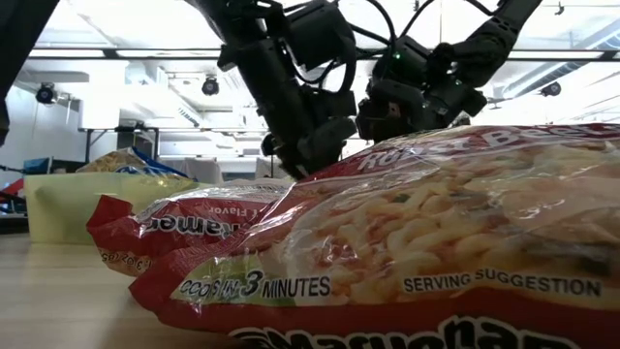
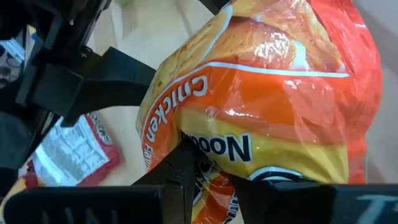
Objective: Sort Maruchan noodles
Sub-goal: Put the orange noodle pack into the transparent bin
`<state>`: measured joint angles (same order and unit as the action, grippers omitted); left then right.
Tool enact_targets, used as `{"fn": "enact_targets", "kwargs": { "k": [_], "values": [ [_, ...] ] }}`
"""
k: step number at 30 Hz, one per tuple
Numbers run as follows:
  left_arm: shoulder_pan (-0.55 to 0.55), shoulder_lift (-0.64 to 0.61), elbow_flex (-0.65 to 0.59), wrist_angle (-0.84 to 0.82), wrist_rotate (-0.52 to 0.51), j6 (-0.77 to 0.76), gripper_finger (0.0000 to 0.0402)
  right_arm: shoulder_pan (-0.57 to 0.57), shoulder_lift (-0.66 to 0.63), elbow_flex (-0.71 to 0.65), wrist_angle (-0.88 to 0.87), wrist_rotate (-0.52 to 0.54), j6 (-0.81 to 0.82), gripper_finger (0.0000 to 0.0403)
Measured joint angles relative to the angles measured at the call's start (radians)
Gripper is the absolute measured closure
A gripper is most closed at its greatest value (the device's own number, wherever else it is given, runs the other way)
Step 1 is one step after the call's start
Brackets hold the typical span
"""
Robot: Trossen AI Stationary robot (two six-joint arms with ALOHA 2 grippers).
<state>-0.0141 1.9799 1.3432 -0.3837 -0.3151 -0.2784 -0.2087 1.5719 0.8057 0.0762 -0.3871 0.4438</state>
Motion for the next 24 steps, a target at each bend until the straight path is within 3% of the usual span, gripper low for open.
{"fn": "enact_targets", "kwargs": {
  "k": [7, 18, 24],
  "values": [
    [0.025, -0.004, 0.038, -0.069, -0.119, 0.038, 0.0200, -0.037, -0.006, 0.027, -0.002, 0.051, -0.057, 0.0326],
    [0.116, -0.052, 0.038, -0.079, -0.181, 0.106, 0.0200, -0.133, -0.006, 0.107, -0.005, 0.111, -0.170, 0.0326],
    [0.163, -0.066, 0.078, -0.099, -0.275, 0.163, 0.0200, -0.181, -0.006, 0.163, -0.004, 0.151, -0.229, 0.0326]
  ]
}}
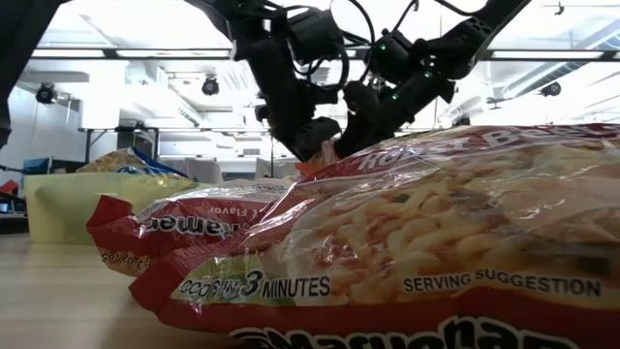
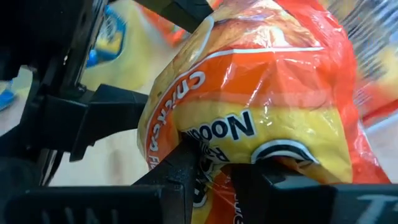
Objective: Sort Maruchan noodles
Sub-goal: Put the orange noodle pack into the transparent bin
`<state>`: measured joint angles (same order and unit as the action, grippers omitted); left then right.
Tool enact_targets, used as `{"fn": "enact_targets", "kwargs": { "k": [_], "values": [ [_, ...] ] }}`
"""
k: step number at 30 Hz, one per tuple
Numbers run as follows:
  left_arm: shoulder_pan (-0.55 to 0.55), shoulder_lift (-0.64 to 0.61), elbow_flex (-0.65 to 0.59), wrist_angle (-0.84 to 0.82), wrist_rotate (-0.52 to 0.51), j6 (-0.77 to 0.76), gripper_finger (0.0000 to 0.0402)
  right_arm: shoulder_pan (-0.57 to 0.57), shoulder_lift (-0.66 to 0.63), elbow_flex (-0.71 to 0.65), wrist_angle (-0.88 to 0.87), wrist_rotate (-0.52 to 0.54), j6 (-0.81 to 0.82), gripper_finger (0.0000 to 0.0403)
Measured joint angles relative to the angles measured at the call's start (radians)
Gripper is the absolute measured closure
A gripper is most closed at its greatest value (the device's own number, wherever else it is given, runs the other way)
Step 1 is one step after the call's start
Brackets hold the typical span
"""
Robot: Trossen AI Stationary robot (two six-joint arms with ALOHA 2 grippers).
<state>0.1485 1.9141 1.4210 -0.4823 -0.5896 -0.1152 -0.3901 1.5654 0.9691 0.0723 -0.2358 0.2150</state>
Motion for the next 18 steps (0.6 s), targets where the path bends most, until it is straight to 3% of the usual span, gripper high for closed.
{"fn": "enact_targets", "kwargs": {
  "k": [8, 18],
  "values": [
    [0.071, -0.001, 0.031, 0.018, -0.041, 0.008, 0.0200, -0.053, 0.006, 0.061, 0.006, 0.080, -0.104, 0.0326],
    [0.113, 0.004, 0.033, 0.027, -0.077, 0.002, 0.0200, -0.084, 0.078, 0.136, 0.004, 0.095, -0.151, 0.0326]
  ]
}}
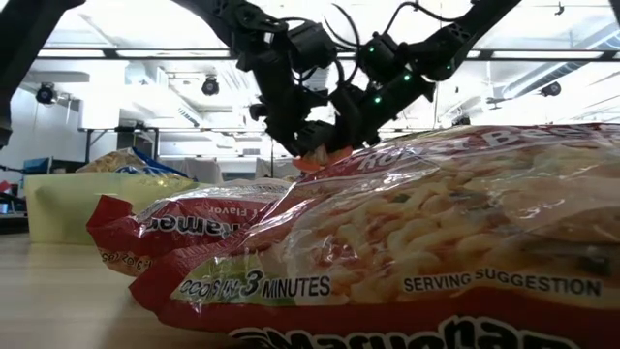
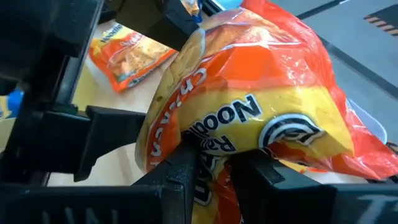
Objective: Sort Maruchan noodles
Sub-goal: Put the orange noodle pack into the transparent bin
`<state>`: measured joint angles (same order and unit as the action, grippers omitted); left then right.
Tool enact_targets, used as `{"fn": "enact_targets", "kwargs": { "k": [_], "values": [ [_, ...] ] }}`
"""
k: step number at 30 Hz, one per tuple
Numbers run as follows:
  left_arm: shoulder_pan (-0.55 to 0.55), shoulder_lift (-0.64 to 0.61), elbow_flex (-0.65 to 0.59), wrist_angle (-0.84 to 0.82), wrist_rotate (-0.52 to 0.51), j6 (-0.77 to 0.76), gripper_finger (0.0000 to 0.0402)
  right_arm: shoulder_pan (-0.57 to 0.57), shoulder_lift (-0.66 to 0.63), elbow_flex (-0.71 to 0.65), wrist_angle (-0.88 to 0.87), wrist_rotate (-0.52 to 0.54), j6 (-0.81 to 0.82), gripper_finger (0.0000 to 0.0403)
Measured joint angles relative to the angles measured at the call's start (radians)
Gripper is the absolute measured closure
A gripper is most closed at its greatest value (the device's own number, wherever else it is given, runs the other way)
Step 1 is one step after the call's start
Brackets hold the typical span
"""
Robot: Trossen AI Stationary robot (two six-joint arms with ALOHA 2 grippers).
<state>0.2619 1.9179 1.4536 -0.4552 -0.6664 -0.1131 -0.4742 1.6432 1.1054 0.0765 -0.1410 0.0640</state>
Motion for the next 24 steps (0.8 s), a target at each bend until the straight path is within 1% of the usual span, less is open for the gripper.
{"fn": "enact_targets", "kwargs": {
  "k": [4, 8, 15, 24],
  "values": [
    [0.023, 0.001, -0.001, -0.005, -0.005, 0.000, 0.0200, -0.006, 0.048, 0.058, -0.023, 0.015, -0.024, 0.0326],
    [0.042, 0.001, -0.004, -0.017, 0.003, -0.021, 0.0200, -0.018, 0.079, 0.107, -0.078, 0.008, -0.023, 0.0326],
    [0.054, 0.017, -0.023, -0.012, 0.005, -0.031, 0.0200, -0.028, 0.119, 0.114, -0.090, 0.002, -0.027, 0.0326],
    [0.073, 0.053, -0.042, -0.001, -0.002, -0.041, 0.0200, -0.032, 0.205, 0.143, -0.083, 0.003, -0.037, 0.0326]
  ]
}}
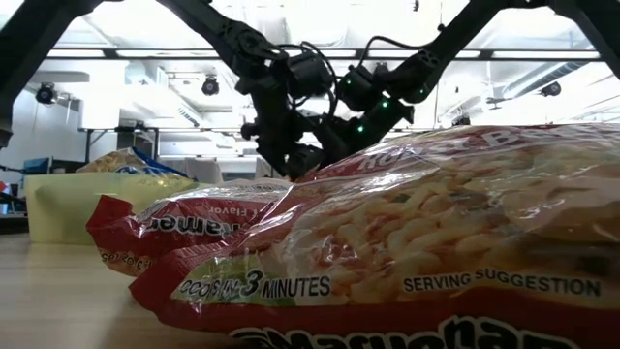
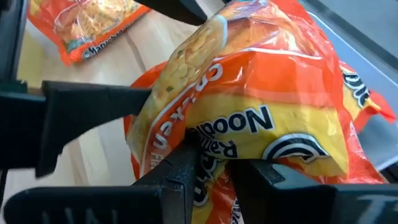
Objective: Sort Maruchan noodles
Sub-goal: Put the orange noodle pack into the transparent bin
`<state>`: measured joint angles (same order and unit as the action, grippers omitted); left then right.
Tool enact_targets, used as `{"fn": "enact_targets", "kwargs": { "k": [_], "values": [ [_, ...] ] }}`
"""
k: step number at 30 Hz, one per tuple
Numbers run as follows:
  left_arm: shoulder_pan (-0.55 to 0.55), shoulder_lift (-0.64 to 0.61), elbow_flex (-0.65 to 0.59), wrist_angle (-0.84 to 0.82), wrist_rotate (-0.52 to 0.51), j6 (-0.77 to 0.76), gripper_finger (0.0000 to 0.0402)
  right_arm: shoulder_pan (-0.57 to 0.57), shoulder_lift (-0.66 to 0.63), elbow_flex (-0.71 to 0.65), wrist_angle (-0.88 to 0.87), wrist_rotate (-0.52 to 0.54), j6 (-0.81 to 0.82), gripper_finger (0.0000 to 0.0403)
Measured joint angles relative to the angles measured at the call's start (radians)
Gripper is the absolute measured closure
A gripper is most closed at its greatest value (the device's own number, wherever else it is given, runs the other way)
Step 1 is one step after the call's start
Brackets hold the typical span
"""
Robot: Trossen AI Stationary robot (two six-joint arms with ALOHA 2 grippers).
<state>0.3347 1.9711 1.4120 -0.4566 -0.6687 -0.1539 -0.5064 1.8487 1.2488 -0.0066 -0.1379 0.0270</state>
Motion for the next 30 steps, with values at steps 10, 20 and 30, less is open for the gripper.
{"fn": "enact_targets", "kwargs": {
  "k": [10, 20, 30],
  "values": [
    [0.000, -0.010, -0.001, -0.025, -0.002, 0.011, 0.0200, 0.001, -0.002, 0.042, -0.051, 0.001, -0.003, 0.0326],
    [0.000, -0.018, -0.001, -0.138, -0.030, -0.007, 0.0200, -0.003, -0.014, 0.042, -0.129, -0.019, -0.042, 0.0315],
    [-0.023, -0.088, -0.001, -0.254, -0.141, -0.062, 0.0200, -0.003, -0.036, 0.041, -0.156, -0.018, -0.078, 0.0325]
  ]
}}
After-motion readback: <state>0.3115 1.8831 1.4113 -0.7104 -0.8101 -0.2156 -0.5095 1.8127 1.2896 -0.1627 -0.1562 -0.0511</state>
